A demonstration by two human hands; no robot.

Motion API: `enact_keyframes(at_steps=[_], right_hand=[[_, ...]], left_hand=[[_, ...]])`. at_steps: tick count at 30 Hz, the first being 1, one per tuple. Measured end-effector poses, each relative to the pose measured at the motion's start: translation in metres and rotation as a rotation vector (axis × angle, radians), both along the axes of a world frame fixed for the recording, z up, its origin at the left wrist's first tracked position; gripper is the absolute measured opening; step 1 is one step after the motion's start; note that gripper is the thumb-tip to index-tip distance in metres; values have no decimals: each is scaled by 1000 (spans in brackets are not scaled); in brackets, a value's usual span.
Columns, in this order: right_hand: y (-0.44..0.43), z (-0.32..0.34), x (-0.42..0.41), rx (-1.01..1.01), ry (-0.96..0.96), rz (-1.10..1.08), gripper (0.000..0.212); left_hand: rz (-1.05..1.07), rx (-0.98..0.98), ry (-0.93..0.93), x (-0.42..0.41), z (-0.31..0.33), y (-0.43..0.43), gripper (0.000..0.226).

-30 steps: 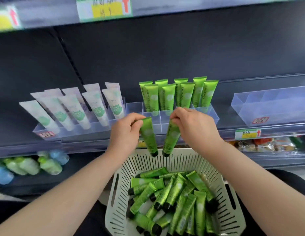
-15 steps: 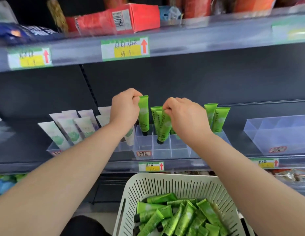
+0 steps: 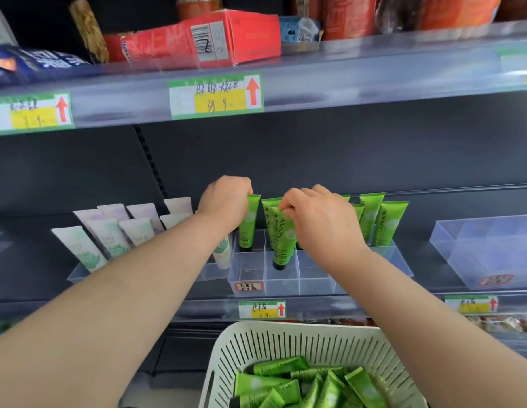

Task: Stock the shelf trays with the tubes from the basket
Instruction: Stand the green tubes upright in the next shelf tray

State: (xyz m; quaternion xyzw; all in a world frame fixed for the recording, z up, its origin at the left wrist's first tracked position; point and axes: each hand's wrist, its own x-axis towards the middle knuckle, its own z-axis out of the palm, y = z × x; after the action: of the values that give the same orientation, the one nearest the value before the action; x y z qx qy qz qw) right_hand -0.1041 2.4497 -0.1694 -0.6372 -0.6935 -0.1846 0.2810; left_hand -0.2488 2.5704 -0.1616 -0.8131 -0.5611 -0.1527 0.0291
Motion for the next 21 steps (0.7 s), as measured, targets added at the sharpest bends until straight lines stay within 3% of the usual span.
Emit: enact_keyframes(at_steps=[5, 17, 21], right_hand=[[5, 4, -6, 13, -8, 5, 9], [39, 18, -39, 102, -71, -11, 17], [53, 14, -52, -1, -139, 0, 26]], left_hand=[[13, -31, -24, -7, -1, 0, 41], [-127, 86, -172, -43, 5, -28, 29], [-208, 120, -150, -59, 5, -41, 27]])
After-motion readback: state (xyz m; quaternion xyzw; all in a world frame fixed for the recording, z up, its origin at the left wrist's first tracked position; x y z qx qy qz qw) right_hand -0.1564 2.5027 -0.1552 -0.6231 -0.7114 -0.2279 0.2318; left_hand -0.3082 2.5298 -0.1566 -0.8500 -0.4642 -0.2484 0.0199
